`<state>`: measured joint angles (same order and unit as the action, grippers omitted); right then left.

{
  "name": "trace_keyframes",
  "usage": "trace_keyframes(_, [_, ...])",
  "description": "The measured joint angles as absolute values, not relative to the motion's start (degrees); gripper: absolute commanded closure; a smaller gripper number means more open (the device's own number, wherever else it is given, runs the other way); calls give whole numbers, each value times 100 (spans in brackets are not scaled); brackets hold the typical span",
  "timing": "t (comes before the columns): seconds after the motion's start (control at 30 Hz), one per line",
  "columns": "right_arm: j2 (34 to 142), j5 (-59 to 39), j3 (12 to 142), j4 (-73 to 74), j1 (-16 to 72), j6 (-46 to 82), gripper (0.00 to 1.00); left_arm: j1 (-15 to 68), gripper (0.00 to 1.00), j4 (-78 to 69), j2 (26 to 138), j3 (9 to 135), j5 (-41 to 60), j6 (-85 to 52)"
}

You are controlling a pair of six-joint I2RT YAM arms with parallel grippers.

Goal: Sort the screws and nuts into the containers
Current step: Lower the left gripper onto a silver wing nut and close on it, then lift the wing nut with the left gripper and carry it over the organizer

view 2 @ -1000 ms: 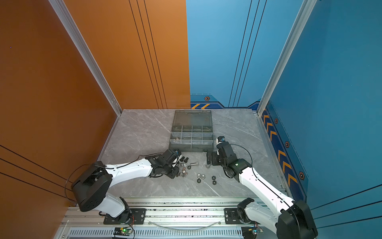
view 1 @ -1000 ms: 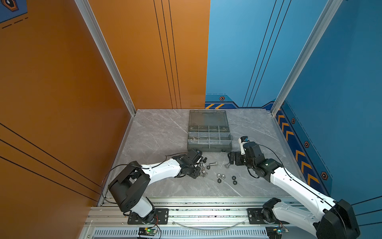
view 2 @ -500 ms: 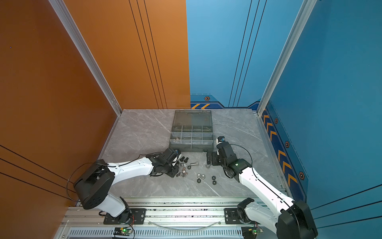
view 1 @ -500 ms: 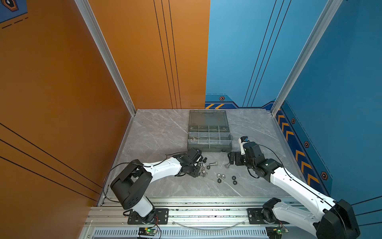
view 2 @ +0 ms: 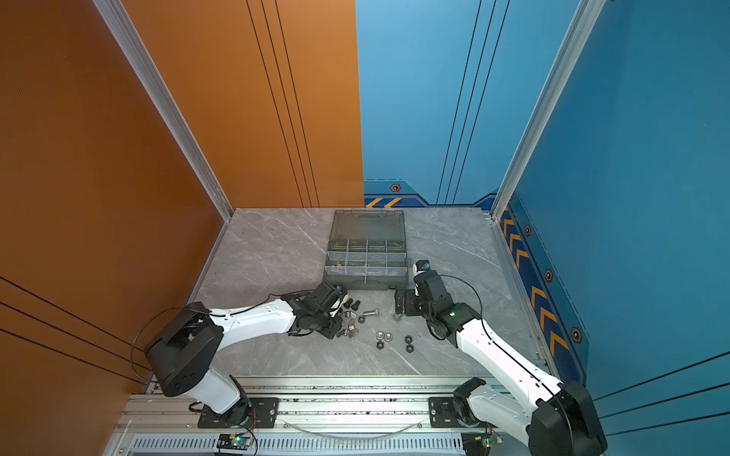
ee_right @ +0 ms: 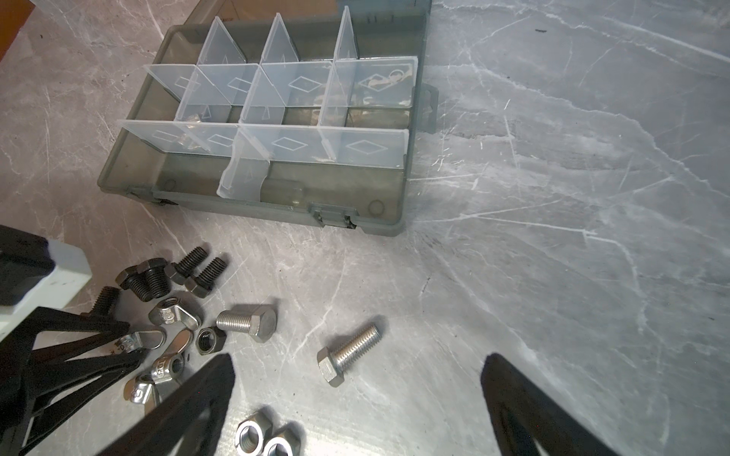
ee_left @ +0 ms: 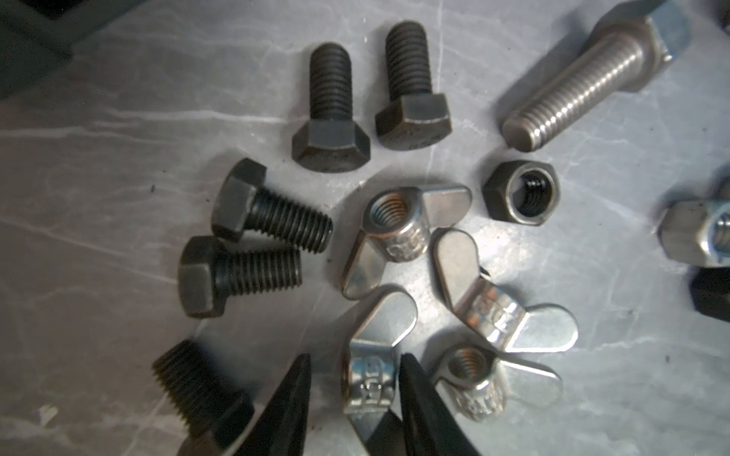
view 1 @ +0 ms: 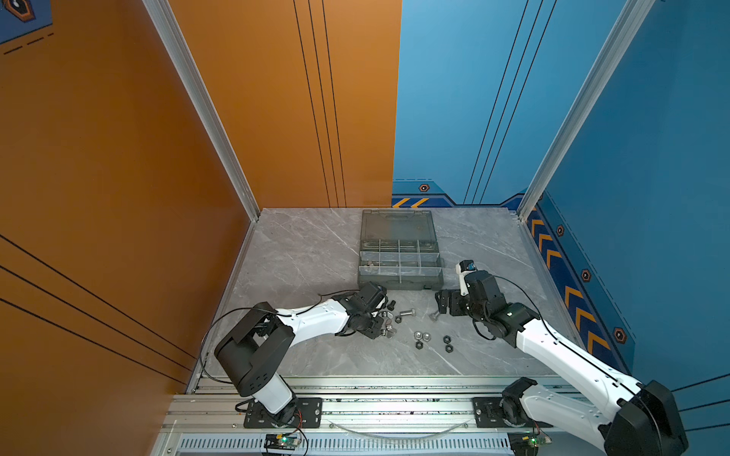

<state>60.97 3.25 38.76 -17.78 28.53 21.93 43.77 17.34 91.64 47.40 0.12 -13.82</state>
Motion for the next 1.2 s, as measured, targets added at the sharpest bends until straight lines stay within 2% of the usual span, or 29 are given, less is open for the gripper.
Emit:
trace_keyframes(0.17, [6097,325,3876,-1778,2853,2193,0,4377,73,1734,9164,4740,27,-1356])
trace_keyframes(0.33, [6097,325,3876,-1778,2853,2193,0,4377,100,1730,9174,4764,54,-1332])
trace_keyframes(0.7, [6097,325,3876,-1776,2853,2193,1,4377,100,1739,9172,4783,71,-1330])
trace_keyframes(0.87, [6007,327,3876,-1778,2853,2191,1,4313,100,2043,8519,4991,117,-1326])
trace_keyframes(1.03, [5913,338,3876,-1778,2849,2189,1,3800,100,1935,7780,5861,318,-1286])
trace_keyframes(1.2, [5913,377,3876,-1778,2847,2189,1,3063,100,1385,8073,6661,346,-1315])
